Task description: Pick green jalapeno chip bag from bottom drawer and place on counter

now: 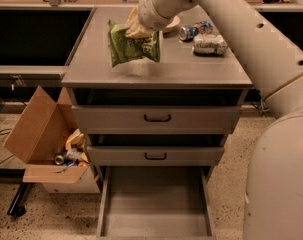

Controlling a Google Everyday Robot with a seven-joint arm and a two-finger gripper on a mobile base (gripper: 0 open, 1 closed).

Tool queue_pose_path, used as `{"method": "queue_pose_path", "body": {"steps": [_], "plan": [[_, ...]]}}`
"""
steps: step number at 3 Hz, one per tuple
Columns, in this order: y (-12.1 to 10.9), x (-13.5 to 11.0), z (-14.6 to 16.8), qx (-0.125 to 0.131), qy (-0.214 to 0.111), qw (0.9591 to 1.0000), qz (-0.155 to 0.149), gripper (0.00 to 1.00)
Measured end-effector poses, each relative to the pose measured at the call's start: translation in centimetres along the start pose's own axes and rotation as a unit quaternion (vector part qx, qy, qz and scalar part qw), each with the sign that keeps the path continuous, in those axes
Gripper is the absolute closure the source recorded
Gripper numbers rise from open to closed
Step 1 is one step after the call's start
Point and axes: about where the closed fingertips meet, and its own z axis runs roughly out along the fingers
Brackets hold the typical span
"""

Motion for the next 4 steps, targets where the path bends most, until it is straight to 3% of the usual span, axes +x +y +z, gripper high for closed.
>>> {"method": "queue_pose_path", "body": {"steps": [2, 3, 4], "plan": [[-0.3, 0.5, 0.5, 0.001, 0.011, 0.9998, 0.014, 1.00], [-2.3, 3.7, 2.8, -0.012, 0.055, 0.9959, 0.071, 1.00], [-3.9, 5.4, 3.8, -0.013, 0.075, 0.9913, 0.107, 1.00]]}}
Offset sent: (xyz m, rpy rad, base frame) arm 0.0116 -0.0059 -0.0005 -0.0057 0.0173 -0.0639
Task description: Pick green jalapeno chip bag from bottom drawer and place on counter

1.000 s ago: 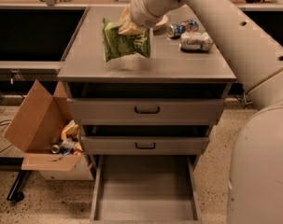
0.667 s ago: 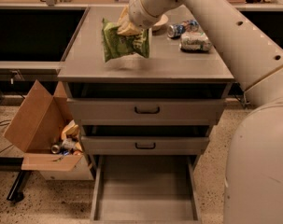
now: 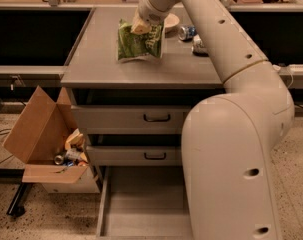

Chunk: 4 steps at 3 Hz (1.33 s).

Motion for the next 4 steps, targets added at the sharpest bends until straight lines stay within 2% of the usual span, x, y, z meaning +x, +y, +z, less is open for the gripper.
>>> {"method": "queue_pose_path", "body": {"steps": [1, 2, 3, 4], "plan": [[-0.85, 0.07, -0.66, 0.010, -0.001, 0.9999, 0.003, 0.82], [-0.85, 0.07, -0.66, 0.010, -0.001, 0.9999, 0.003, 0.58], [-0.85, 0.07, -0.65, 0.010, -0.001, 0.9999, 0.003, 0.27], [-0.85, 0.07, -0.65, 0.010, -0.001, 0.9999, 0.003, 0.04]]}}
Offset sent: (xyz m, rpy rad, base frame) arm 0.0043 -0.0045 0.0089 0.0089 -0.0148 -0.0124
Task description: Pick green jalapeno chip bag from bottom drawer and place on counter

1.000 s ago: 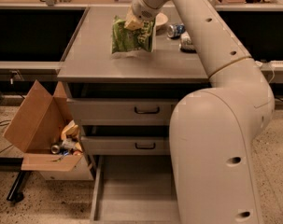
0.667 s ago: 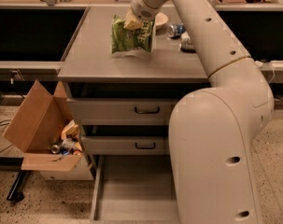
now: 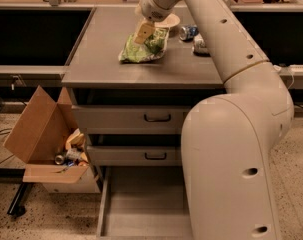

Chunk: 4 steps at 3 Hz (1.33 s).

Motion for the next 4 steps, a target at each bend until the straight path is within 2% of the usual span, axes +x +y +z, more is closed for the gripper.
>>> {"method": "queue_pose_path", "body": {"steps": [2, 3, 4], "plan": [[0.0, 0.0, 0.0, 0.000, 0.000, 1.0000, 0.000, 0.00], [-0.9, 0.5, -1.3, 0.010, -0.018, 0.9998, 0.005, 0.00], [-3.6, 2.5, -6.3, 0.056, -0.061, 0.9960, 0.034, 0.00]]}}
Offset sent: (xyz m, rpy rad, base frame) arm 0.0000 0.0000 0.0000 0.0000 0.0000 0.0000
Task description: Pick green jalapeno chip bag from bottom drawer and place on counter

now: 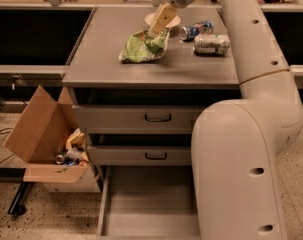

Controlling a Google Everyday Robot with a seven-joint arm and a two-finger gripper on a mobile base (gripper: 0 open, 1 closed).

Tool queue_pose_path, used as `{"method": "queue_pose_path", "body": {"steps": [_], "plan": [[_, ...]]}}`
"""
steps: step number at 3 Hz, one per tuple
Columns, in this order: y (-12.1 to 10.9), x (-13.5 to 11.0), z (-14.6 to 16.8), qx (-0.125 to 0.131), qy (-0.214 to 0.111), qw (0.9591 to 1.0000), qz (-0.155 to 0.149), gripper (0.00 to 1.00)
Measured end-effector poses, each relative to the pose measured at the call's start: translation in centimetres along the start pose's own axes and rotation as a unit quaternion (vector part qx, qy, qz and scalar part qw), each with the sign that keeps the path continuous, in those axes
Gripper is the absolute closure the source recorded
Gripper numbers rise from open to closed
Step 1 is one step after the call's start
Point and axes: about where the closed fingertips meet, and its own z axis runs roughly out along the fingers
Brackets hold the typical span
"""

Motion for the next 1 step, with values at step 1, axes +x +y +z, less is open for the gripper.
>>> {"method": "queue_pose_path", "body": {"steps": [1], "plan": [[-1.70, 1.15, -2.77, 0.026, -0.019, 0.9992, 0.022, 0.00]]}}
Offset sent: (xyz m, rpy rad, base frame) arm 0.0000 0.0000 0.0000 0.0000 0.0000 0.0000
